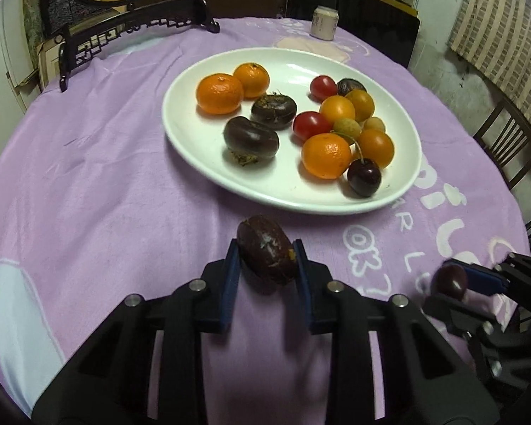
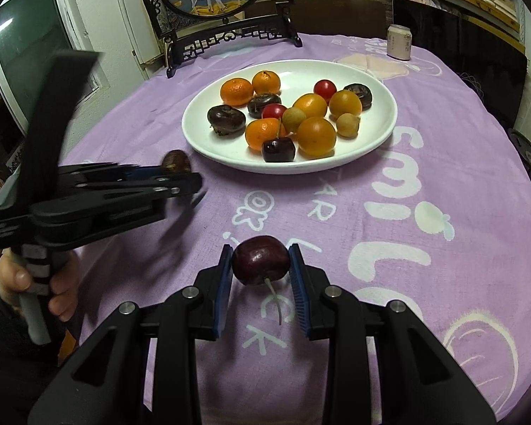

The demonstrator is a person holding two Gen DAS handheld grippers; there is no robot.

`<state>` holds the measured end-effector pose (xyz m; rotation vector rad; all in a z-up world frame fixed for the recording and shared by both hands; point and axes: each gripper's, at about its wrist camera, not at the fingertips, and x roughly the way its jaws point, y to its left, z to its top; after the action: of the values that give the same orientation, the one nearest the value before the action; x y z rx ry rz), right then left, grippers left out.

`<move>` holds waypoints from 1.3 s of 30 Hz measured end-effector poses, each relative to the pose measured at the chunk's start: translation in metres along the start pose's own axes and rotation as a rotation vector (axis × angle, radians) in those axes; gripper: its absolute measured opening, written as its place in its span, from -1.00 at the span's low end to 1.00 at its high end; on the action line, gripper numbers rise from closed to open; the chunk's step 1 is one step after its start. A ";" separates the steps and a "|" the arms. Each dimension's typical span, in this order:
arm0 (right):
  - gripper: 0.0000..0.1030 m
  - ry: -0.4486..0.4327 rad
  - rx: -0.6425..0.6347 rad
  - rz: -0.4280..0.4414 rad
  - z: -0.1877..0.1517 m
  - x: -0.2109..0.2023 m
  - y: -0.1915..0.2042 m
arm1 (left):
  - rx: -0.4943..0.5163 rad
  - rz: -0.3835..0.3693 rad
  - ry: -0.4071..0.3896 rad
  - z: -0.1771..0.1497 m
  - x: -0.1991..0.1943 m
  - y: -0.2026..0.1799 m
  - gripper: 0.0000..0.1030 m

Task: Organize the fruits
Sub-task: 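Carry the plum and mangosteen onto the plate and release both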

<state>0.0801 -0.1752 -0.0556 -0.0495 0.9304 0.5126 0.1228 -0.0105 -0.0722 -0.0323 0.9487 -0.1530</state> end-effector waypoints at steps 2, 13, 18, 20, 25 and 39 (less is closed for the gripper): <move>-0.38 0.001 0.001 0.000 0.000 0.001 0.000 | -0.010 -0.015 -0.012 -0.004 -0.011 0.003 -0.43; -0.38 -0.026 -0.015 -0.010 0.016 -0.005 0.004 | 0.010 -0.058 -0.065 0.000 -0.045 0.000 -0.43; -0.38 -0.081 -0.033 -0.036 0.051 -0.010 -0.001 | 0.005 -0.055 -0.084 0.041 -0.040 0.001 -0.42; -0.38 -0.092 -0.032 -0.042 0.068 -0.006 -0.005 | -0.004 -0.051 -0.081 0.063 -0.029 0.002 -0.42; -0.38 -0.085 -0.027 -0.083 0.109 0.027 -0.019 | -0.016 -0.005 -0.043 0.111 0.009 -0.001 -0.42; 0.76 -0.060 -0.039 -0.168 0.131 0.054 -0.029 | -0.086 -0.023 -0.055 0.126 0.028 0.011 0.57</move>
<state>0.2179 -0.1456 -0.0228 -0.1455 0.8492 0.3745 0.2421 -0.0090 -0.0225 -0.1260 0.8995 -0.1321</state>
